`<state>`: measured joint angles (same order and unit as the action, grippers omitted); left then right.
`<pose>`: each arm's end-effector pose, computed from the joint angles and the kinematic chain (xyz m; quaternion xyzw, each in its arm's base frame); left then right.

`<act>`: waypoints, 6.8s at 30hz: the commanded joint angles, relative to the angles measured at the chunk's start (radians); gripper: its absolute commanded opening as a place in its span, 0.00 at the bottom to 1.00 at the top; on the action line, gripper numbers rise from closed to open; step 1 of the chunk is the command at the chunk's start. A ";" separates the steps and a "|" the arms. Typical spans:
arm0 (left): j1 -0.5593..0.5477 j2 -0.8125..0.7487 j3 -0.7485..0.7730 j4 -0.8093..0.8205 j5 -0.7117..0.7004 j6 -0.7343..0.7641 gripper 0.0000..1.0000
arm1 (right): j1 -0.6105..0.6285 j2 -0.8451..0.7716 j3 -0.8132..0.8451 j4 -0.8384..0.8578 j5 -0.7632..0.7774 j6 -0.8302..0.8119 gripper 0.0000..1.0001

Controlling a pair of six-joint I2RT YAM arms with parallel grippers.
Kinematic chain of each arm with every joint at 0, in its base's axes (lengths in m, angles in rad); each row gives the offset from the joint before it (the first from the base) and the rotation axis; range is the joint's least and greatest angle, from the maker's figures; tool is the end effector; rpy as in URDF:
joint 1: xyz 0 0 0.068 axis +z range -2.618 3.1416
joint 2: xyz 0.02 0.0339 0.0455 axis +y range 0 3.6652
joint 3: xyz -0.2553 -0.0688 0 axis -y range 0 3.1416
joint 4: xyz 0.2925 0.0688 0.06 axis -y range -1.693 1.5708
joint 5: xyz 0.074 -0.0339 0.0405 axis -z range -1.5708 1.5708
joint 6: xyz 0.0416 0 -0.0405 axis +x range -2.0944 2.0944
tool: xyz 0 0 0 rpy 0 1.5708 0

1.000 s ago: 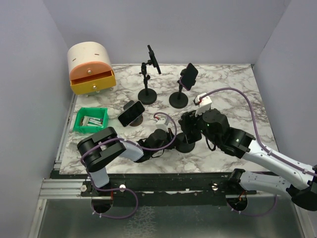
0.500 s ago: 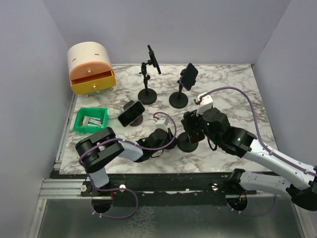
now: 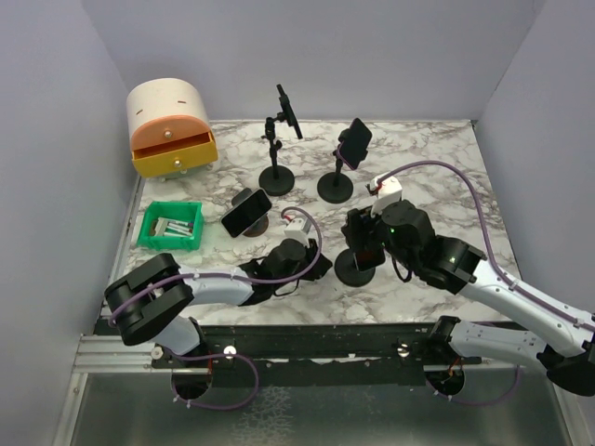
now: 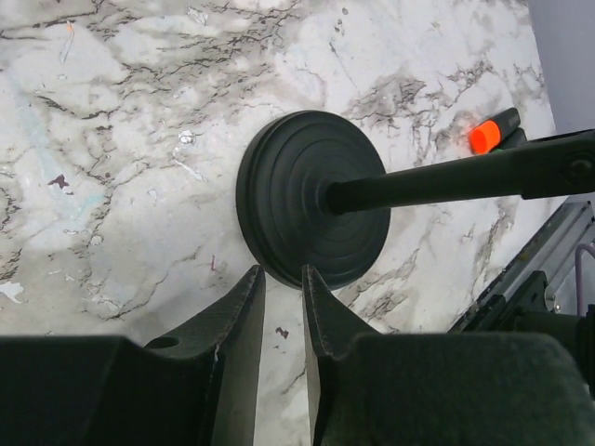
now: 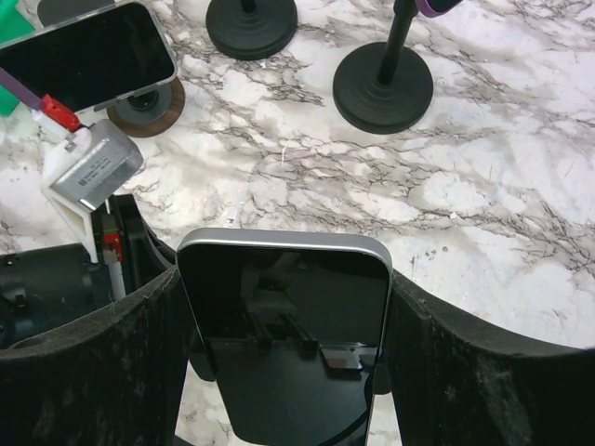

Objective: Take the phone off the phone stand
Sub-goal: Place the phone stand with the phone at the center of the board, then remove the phone from the phone stand.

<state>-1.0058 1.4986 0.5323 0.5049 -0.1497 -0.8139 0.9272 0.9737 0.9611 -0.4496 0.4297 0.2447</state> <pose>0.1767 -0.2672 0.1103 0.0420 0.8476 -0.3756 0.3726 0.1758 0.2054 0.3311 -0.1723 0.8204 0.1333 0.5287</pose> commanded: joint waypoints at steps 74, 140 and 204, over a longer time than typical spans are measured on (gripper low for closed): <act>-0.005 -0.735 0.093 -0.477 -0.311 0.418 0.99 | -0.005 0.027 0.250 -0.330 -0.065 0.067 1.00; -0.007 -0.514 -0.012 -0.069 0.237 0.378 0.81 | -0.062 0.096 0.184 -0.257 -0.071 0.063 0.52; -0.007 -0.152 0.120 0.242 0.348 0.344 0.05 | -0.063 0.055 0.127 -0.227 -0.137 0.129 0.92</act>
<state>-1.0058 1.3487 0.6579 0.6792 0.1688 -0.4747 0.8669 1.0382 1.1118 -0.6785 0.3580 0.3336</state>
